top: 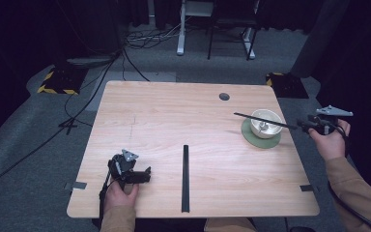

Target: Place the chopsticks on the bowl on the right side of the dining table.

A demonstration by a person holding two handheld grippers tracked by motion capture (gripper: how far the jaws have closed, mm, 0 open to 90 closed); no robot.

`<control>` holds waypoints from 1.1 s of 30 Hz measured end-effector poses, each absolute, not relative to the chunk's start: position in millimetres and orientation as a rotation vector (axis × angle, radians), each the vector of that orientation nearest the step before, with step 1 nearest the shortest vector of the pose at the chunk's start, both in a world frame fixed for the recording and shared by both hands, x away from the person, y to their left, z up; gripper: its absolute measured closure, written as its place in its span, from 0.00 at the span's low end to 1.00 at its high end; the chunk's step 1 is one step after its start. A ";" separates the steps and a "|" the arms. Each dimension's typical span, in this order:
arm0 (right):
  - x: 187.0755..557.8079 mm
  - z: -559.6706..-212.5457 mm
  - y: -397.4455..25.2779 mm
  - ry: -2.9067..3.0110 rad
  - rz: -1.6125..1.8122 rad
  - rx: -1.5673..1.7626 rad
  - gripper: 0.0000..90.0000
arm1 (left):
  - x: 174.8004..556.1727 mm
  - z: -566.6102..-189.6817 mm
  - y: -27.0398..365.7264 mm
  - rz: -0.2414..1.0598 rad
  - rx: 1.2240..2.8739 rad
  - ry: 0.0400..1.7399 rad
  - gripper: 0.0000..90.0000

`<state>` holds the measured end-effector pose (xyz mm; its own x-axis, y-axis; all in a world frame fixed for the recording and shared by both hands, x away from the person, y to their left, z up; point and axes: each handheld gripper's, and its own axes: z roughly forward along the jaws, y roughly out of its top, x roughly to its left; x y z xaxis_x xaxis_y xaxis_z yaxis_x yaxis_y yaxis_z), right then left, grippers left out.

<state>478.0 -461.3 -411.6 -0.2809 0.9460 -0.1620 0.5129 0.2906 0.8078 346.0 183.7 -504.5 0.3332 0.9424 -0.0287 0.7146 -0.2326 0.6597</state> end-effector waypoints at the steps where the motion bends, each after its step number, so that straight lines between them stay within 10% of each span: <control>1: 477.7 -415.1 -467.1 1.902 0.834 1.324 0.51 | 345.9 -504.5 183.7 0.513 2.023 1.449 0.00; 33: 471.1 -424.6 -447.0 1.949 0.893 1.267 0.44 | 345.9 -504.5 183.7 0.513 2.023 1.450 0.00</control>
<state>471.1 -447.0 -424.6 -0.3307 0.9322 -0.1471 0.4971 0.3045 0.8125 345.9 183.7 -504.5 0.3314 0.9430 -0.0288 0.7148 -0.2311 0.6601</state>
